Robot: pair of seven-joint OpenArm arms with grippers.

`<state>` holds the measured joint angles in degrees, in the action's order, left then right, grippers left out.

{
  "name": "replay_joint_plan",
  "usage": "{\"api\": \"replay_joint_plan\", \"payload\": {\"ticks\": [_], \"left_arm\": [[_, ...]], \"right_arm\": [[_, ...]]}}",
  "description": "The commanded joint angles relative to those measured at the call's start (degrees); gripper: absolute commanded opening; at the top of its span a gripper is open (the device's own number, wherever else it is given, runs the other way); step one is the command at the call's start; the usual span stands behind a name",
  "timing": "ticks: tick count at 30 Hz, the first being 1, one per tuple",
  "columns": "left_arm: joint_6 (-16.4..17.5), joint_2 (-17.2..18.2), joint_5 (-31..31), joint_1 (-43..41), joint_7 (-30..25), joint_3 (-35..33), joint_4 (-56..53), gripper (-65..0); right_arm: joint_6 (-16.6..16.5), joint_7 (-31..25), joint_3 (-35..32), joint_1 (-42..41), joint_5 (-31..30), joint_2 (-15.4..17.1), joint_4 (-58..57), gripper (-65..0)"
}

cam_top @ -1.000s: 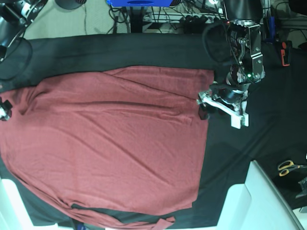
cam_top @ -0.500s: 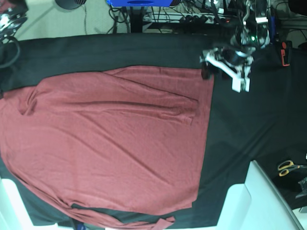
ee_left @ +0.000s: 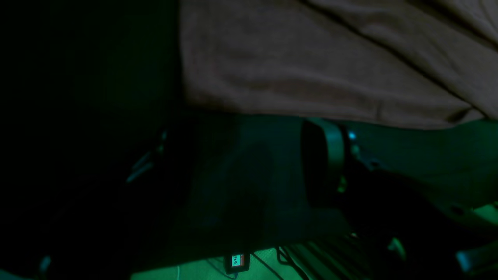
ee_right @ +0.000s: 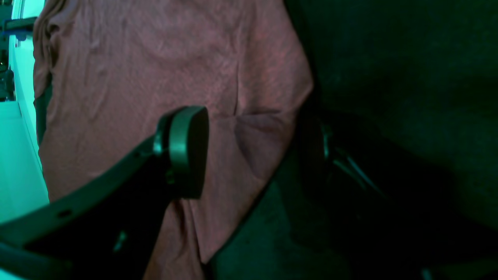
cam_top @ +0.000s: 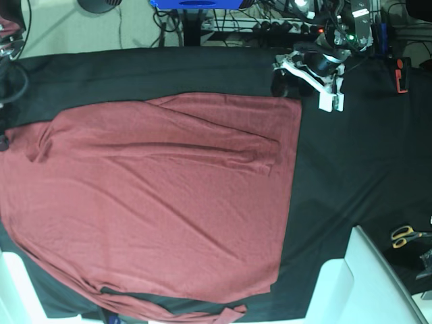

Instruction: Fold the T-shirt properly

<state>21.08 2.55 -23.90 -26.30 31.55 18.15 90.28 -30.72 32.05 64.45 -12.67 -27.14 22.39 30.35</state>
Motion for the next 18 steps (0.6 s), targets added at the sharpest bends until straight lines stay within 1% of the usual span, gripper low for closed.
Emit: {"api": "replay_joint_plan", "payload": {"ticks": [1,8,12,13,14,18], "left_arm": [[0.5,0.22,-0.67,-0.29,-0.91,0.27,0.75,-23.9],[0.5,0.13,-0.67,-0.46,-0.91,0.18,0.75,-23.9],[0.5,0.05,-0.67,-0.55,-0.91,0.18,0.75,-23.9],[0.5,0.05,-0.67,-0.55,-0.83,0.18,0.75,-23.9],[0.5,0.05,-0.67,-0.55,-0.83,0.18,0.75,-23.9],[0.5,0.05,-0.67,-0.55,-0.83,0.18,0.75,-23.2]], "right_arm": [[-1.06,-0.8,0.04,-1.0,-1.04,1.04,0.64,-31.4],[-1.24,-0.71,-0.05,-1.8,-0.95,-0.11,0.64,-31.5],[-1.24,-0.71,-0.05,-1.8,-0.95,-0.19,0.64,-31.8],[-1.24,-0.71,-0.05,-1.8,-0.95,-0.19,0.64,-33.3],[-1.24,-0.71,-0.05,-1.8,-0.95,-0.19,0.64,-36.8],[-0.97,-0.8,-0.05,-1.88,-0.95,-0.28,0.64,-58.1]]}}
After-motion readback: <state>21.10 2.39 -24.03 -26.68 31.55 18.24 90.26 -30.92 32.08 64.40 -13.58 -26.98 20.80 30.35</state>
